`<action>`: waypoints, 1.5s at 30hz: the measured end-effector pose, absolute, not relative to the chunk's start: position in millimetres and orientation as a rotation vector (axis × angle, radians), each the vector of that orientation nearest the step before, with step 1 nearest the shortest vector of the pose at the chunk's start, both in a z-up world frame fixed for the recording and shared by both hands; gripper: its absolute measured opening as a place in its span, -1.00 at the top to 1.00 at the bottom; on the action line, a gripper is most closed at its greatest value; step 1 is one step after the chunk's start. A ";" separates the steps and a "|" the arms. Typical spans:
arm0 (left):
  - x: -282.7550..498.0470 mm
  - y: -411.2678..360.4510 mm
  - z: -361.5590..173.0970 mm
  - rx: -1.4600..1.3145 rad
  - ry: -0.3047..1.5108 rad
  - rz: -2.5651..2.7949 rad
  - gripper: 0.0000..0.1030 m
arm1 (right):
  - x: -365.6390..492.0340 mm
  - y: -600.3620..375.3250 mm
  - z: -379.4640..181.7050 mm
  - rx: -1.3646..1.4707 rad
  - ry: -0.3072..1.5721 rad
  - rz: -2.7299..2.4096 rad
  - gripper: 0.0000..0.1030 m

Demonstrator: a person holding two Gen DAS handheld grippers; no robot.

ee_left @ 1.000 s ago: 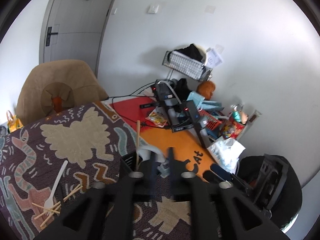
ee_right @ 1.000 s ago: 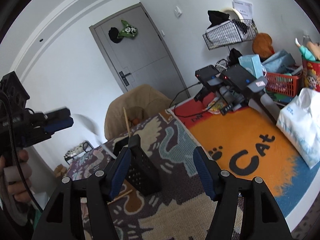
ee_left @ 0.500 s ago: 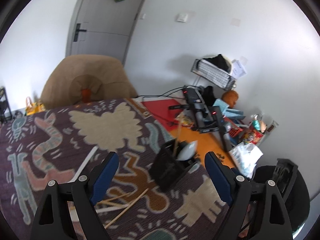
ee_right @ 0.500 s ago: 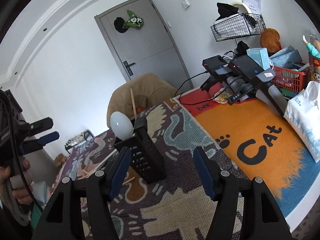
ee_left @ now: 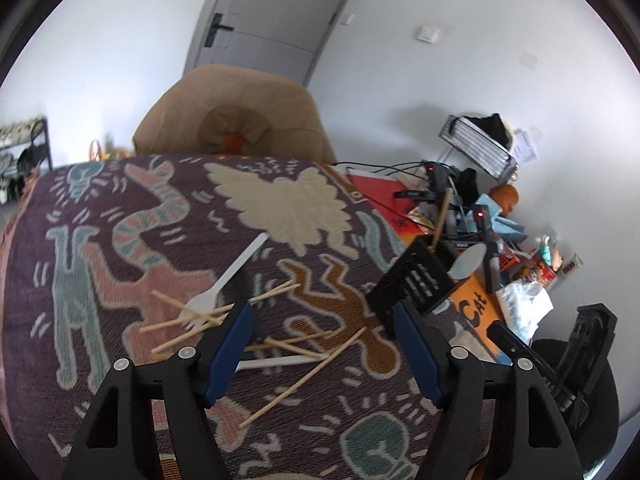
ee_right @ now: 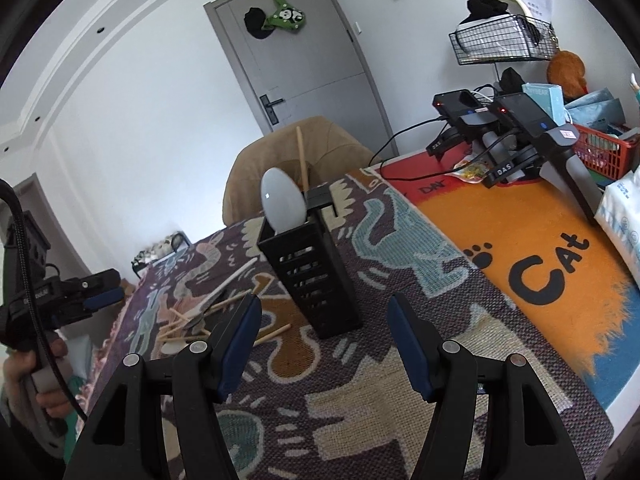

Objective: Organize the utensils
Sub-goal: 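Move the open left gripper back over the utensil pile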

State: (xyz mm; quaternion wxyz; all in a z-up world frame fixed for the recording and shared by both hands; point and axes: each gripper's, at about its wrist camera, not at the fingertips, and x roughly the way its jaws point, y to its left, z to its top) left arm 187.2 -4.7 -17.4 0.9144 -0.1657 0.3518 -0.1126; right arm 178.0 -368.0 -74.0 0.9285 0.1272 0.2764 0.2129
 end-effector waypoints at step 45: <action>221.2 32.9 -124.4 -0.760 0.878 -0.029 0.95 | 185.1 -356.3 -100.1 0.265 0.619 0.441 -0.26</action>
